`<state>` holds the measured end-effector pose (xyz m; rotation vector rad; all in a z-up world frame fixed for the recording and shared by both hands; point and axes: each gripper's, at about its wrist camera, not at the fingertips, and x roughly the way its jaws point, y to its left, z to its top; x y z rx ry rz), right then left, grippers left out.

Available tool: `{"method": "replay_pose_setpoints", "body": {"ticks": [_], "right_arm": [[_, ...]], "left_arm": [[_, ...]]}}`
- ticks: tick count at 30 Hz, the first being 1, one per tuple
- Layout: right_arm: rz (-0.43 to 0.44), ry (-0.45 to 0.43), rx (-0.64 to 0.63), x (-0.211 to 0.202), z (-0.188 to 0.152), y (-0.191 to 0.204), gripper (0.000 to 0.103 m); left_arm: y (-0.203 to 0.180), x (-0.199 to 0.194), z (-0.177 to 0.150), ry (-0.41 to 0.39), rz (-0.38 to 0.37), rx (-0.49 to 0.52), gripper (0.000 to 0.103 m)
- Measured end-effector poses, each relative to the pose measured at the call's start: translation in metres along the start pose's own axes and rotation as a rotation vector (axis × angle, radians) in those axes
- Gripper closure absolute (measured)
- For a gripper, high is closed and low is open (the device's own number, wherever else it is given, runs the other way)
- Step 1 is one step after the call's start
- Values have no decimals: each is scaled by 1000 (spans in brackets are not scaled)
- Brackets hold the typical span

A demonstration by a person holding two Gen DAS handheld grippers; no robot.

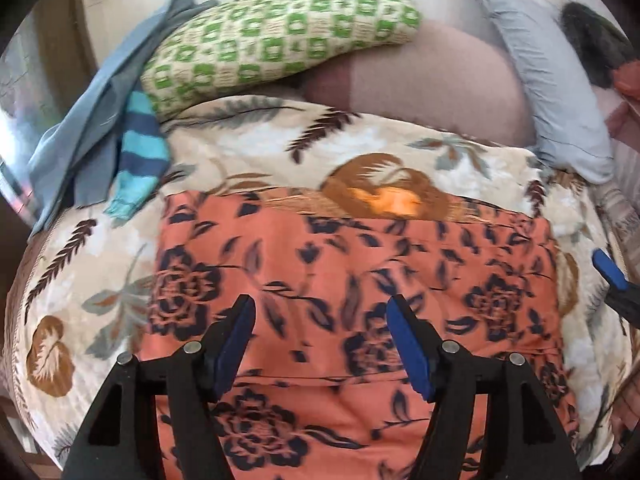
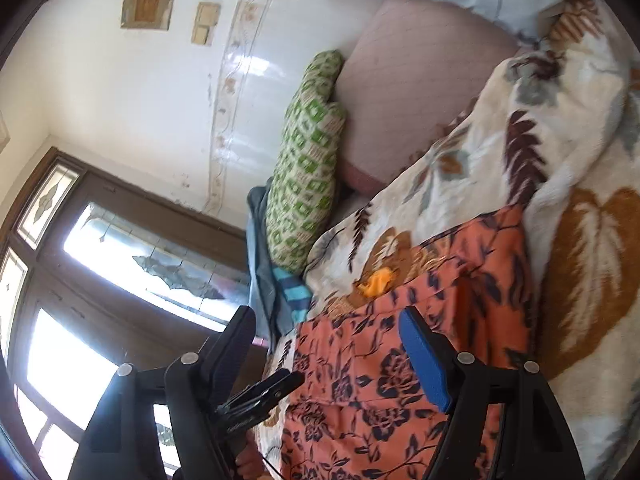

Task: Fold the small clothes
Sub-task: 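Move both tools to the blouse hem and grasp the hem edge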

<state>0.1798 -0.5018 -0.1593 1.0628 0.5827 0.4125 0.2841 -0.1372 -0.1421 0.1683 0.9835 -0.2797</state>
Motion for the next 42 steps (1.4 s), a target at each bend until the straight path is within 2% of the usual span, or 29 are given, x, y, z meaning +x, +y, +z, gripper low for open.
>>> {"method": "replay_pose_setpoints", "body": {"ticks": [2, 4, 6, 7, 8, 9, 10, 12, 15, 17, 19, 20, 21, 23, 24, 26, 29, 32, 35, 39, 42], "right_arm": [[-29, 53, 1, 23, -10, 2, 26], [-116, 99, 4, 42, -19, -4, 26], [-270, 153, 28, 57, -25, -22, 26], [-389, 208, 56, 65, -29, -38, 26], [-478, 274, 88, 72, -34, -57, 30], [-454, 275, 83, 71, -36, -63, 31], [-432, 259, 75, 65, -34, -60, 31], [-438, 282, 66, 61, -34, -54, 31], [-438, 253, 30, 56, -33, -45, 31], [-407, 235, -25, 55, -32, -34, 31], [-356, 211, -72, 55, -32, -22, 31], [-338, 208, -92, 56, -33, -19, 30], [-347, 220, -104, 60, -34, -18, 29], [-463, 318, -94, 78, -42, -35, 22], [-466, 356, -105, 84, -46, -44, 22], [-465, 334, -178, 81, -47, -33, 22], [-480, 336, -199, 74, -52, -28, 22], [-450, 322, -177, 59, -57, -26, 22], [-433, 295, -169, 31, -68, -20, 22], [-427, 239, -210, -14, -89, -4, 22], [-415, 185, -174, -52, -113, -1, 22]], "left_arm": [[30, 13, -1, 29, 70, -53, 34], [54, 31, -5, 89, 133, -97, 34], [71, 54, -15, 175, 191, -116, 34], [78, 65, -21, 221, 223, -116, 34], [81, 69, -27, 227, 218, -117, 33], [81, 65, -30, 191, 213, -110, 32], [80, 62, -31, 184, 221, -92, 32], [78, 55, -32, 185, 233, -72, 32], [77, 37, -29, 129, 198, -75, 32], [70, 30, -25, 81, 188, -52, 32], [63, 38, -24, 87, 202, -32, 32], [62, 48, -26, 127, 210, -21, 32], [61, 66, -27, 185, 221, -13, 30], [68, 64, -29, 149, 204, -47, 26], [69, 60, -30, 157, 196, -47, 26], [71, 47, -33, 175, 203, -17, 26], [85, 16, -44, 178, 205, -13, 26], [109, -24, -66, 177, 141, -54, 26], [129, -59, -104, 183, 120, -71, 26], [151, -86, -158, 212, 77, -75, 26], [158, -95, -195, 236, 54, -99, 26]]}}
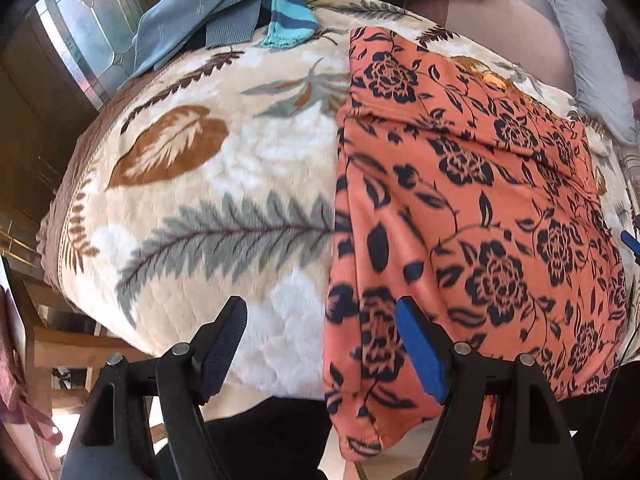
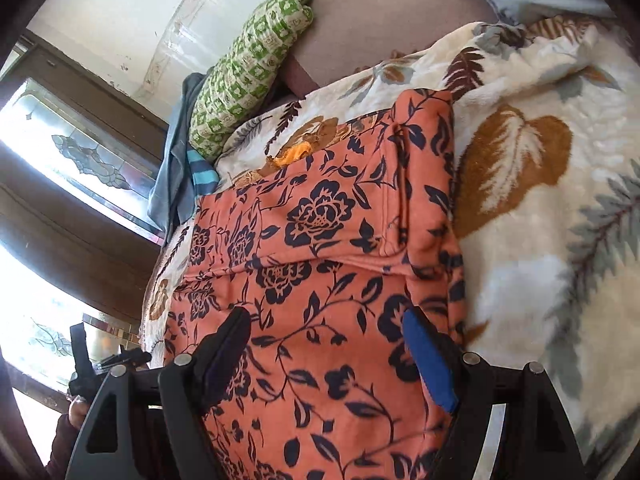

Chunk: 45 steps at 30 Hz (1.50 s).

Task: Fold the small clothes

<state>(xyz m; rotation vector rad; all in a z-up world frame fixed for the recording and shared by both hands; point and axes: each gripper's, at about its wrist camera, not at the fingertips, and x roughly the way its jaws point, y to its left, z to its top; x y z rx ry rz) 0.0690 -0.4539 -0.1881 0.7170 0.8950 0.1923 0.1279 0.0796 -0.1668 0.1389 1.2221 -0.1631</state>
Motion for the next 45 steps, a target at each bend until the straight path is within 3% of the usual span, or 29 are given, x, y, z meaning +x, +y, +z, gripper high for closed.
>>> {"method": "replay_pose_setpoints", "body": {"ticks": [8, 12, 16, 18, 19, 20, 23, 27, 30, 34, 38, 41, 42, 43, 44, 45], "right_arm": [[-11, -34, 114, -71, -88, -15, 22], [-48, -24, 115, -92, -113, -16, 22], [-62, -15, 158, -105, -131, -27, 22], [-77, -3, 193, -108, -135, -32, 22], [-89, 3, 215, -108, -136, -34, 22], [-95, 8, 232, -109, -136, -37, 22], [-95, 27, 285, -111, -138, -44, 22], [-97, 68, 363, -109, -142, -50, 22], [-131, 114, 371, -99, -145, -51, 22], [-143, 179, 399, -74, -154, -53, 22], [-160, 246, 387, -41, -164, -48, 21], [-217, 241, 344, -30, -167, -40, 22], [-236, 246, 331, -30, -167, -37, 24], [-257, 251, 324, -32, -168, -37, 34], [-270, 257, 330, -35, -169, -39, 47], [-267, 260, 345, -39, -170, -43, 54]], "left_arm": [[-5, 24, -74, 129, -97, -25, 26], [-13, 37, -86, 162, -107, -41, 26], [-12, 46, -85, 131, -100, -75, 26], [-7, 52, -85, 138, -131, -111, 46], [-5, 57, -86, 154, -163, -122, 69], [-2, 60, -87, 171, -179, -130, 83], [4, 59, -90, 161, -199, -131, 94], [19, 40, -87, 113, -224, -130, 96], [47, 24, -79, 71, -196, -165, 96], [77, 18, -77, 100, -245, -249, 96], [67, 24, -84, 118, -233, -224, 95], [60, 31, -81, 141, -242, -232, 93], [58, 34, -80, 148, -248, -230, 90], [57, 33, -73, 156, -252, -229, 77], [56, 35, -73, 163, -255, -231, 56], [55, 36, -72, 165, -261, -237, 47]]}}
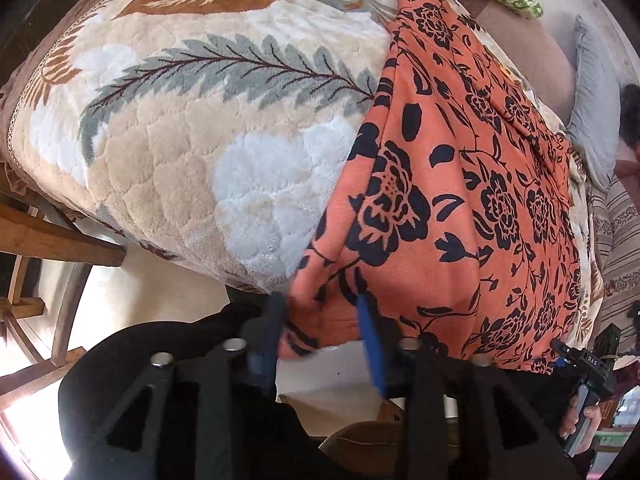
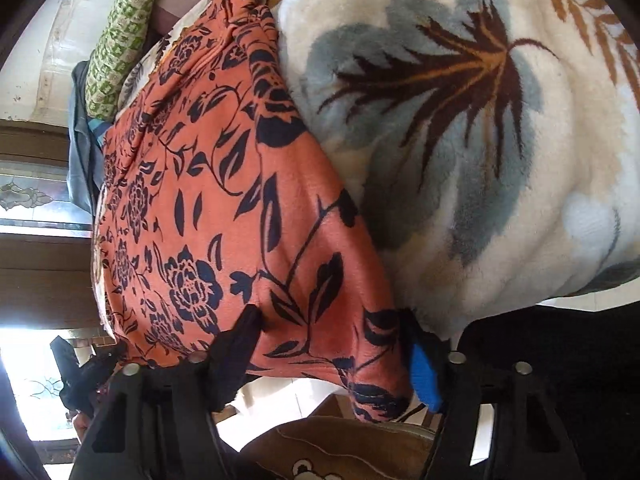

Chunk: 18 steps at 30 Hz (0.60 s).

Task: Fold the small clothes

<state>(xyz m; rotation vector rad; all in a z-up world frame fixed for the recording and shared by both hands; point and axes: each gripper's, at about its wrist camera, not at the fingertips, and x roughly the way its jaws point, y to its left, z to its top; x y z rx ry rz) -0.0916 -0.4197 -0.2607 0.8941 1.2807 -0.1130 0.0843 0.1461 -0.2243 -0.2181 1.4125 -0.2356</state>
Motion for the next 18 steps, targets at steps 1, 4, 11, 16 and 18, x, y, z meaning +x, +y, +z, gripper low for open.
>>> {"method": "replay_pose_setpoints", "body": {"ticks": [1, 4, 11, 16, 18], "right_arm": [[27, 8, 19, -3, -1, -5, 69], [139, 24, 50, -9, -6, -15, 77], [156, 54, 45, -5, -2, -11, 69], [187, 1, 25, -2, 5, -1, 27], [158, -1, -14, 5, 4, 7, 31]], "left_arm": [[-3, 1, 1, -6, -17, 7, 43], [-12, 10, 3, 9, -11, 34, 37], [-26, 46, 23, 20, 37, 4, 37], [-31, 44, 12, -13, 53, 41, 55], [-40, 43, 9, -21, 50, 67, 74]]}}
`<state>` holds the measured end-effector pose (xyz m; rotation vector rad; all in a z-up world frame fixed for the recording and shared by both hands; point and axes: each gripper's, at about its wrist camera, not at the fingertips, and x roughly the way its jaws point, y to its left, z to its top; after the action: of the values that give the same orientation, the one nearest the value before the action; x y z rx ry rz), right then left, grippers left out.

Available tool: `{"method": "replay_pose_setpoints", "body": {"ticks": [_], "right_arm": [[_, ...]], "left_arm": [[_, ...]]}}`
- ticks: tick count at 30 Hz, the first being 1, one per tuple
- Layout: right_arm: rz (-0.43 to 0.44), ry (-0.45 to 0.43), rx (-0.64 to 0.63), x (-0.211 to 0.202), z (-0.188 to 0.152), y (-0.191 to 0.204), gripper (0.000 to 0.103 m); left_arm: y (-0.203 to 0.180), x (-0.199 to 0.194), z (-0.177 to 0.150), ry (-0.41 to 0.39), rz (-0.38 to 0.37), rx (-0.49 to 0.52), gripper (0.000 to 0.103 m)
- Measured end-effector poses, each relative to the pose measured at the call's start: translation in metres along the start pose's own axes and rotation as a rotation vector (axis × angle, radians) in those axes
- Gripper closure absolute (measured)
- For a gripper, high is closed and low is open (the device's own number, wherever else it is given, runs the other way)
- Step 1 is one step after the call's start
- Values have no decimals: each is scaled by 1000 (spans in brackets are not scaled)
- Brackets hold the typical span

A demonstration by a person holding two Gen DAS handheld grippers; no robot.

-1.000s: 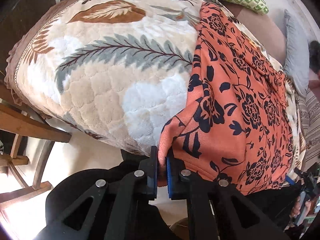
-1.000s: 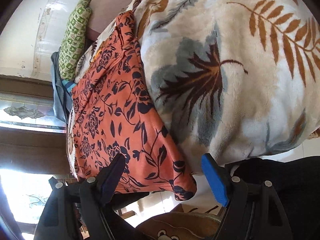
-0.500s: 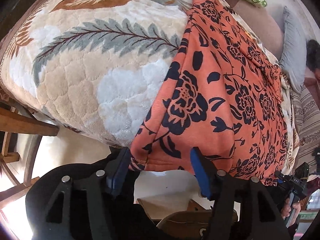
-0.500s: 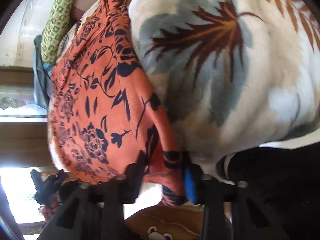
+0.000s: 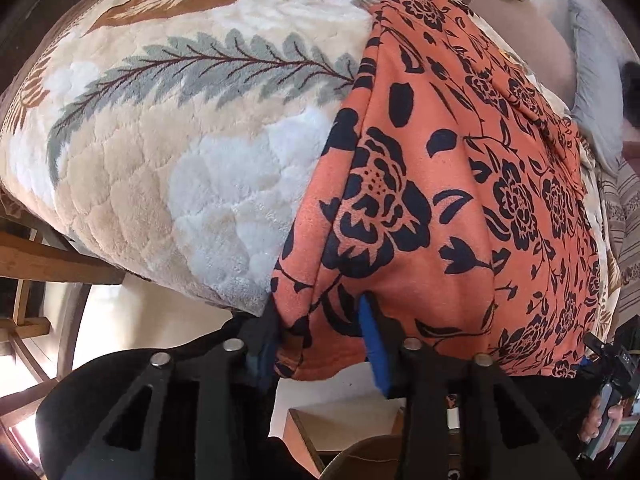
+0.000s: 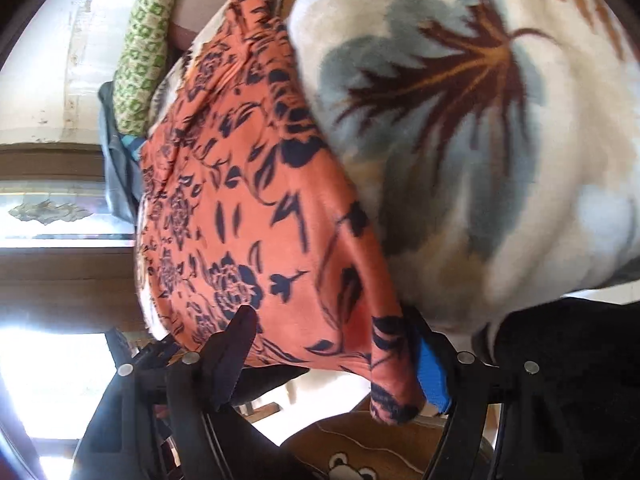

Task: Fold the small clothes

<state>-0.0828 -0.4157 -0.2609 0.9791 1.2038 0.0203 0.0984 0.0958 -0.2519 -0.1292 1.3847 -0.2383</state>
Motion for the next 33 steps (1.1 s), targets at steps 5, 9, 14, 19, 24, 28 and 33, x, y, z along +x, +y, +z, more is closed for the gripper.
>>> {"method": "replay_pose_setpoints", "body": {"ticks": [5, 9, 14, 19, 24, 28, 33], "right_arm": [[-39, -9, -63, -5, -5, 13, 83], [208, -68, -29, -31, -3, 17, 88], [40, -98, -88, -30, 11, 28, 88], [-65, -11, -49, -8, 18, 18, 84], [-60, 0, -53, -10, 21, 18, 78], [-35, -45, -62, -23, 20, 7, 46], [64, -35, -53, -17, 20, 2, 22]], "left_arm": [[-11, -19, -10, -30, -88, 24, 93], [-20, -50, -5, -80, -219, 44, 94], [-20, -52, 10, -94, -207, 51, 94], [2, -10, 4, 11, -118, -22, 76], [4, 0, 7, 19, -53, -67, 47], [-4, -1, 13, -34, -39, -38, 34], [-26, 12, 9, -6, -27, 40, 45]]}}
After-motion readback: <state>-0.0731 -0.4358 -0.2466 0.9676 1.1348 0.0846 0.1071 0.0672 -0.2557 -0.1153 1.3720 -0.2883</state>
